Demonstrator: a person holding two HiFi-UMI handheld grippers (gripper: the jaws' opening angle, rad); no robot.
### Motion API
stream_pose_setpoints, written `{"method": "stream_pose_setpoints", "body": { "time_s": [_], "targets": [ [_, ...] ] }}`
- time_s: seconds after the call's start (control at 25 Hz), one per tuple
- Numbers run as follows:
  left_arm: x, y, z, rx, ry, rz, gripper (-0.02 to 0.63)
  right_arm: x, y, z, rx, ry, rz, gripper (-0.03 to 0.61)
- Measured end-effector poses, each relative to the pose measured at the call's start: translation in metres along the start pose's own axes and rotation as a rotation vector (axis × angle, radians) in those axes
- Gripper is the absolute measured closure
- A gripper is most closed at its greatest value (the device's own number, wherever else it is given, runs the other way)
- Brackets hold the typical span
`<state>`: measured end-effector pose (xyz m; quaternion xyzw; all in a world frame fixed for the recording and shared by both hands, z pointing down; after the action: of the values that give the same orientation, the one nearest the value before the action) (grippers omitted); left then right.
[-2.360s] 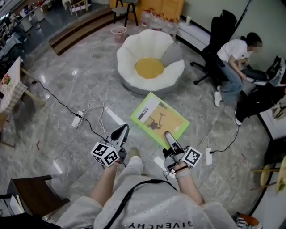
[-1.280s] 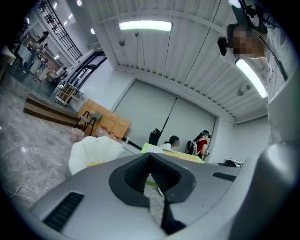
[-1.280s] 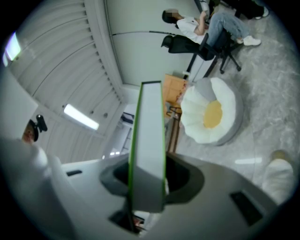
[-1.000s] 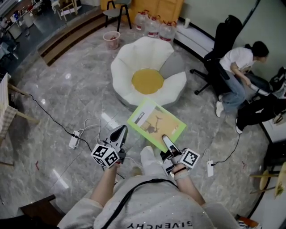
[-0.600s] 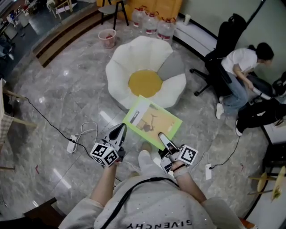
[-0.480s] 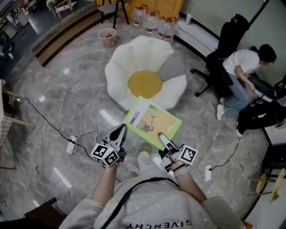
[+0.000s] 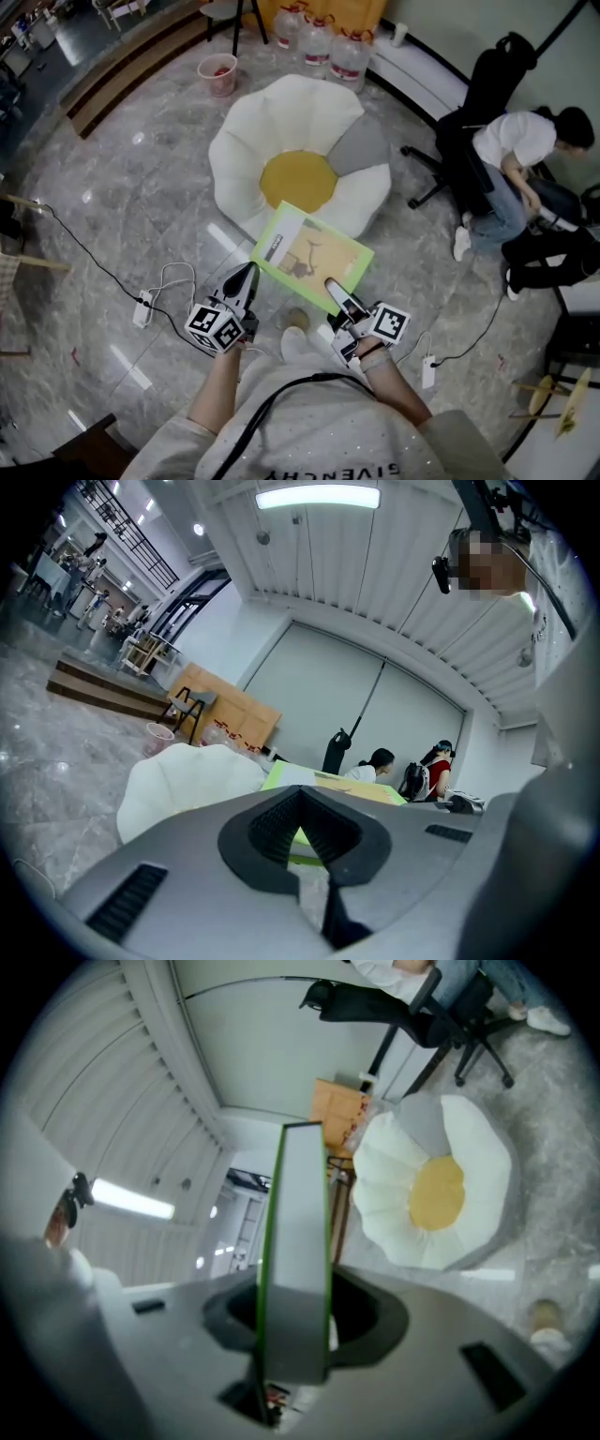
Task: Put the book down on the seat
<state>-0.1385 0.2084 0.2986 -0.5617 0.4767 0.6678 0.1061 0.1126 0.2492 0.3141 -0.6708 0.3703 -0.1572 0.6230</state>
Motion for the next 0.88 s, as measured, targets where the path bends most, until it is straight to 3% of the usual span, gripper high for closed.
{"method": "stream_pose_setpoints", "body": {
  "time_s": [0.12, 0.32, 0.88],
  "targets": [
    [0.008, 0.004, -0.026, 0.008, 0.003, 0.0, 0.591, 0.025, -0.008, -0.012, -0.006, 0.013, 0.001, 0.43],
    [-0.002, 0.006, -0.021, 0.02, 0.009, 0.003, 0.591, 0.013, -0.017, -0.011, -0.01, 0.017, -0.022, 0.43],
    [-0.006, 0.056, -0.086, -0.009, 0.077, 0.036, 0.591, 0.048, -0.044, -0.056, -0.061, -0.004, -0.051, 0.43]
  ]
}}
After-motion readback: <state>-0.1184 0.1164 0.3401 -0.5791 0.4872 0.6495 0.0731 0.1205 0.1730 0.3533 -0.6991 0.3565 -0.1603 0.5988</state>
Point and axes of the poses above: the fingertips, and each gripper's own axes: z backward along the fingers, y to its left, x out of its top, the point moved 6 cm from there along z, backward along the fingers, and after that the axes turned 2 degrees about -x, right-handed, at the moved point
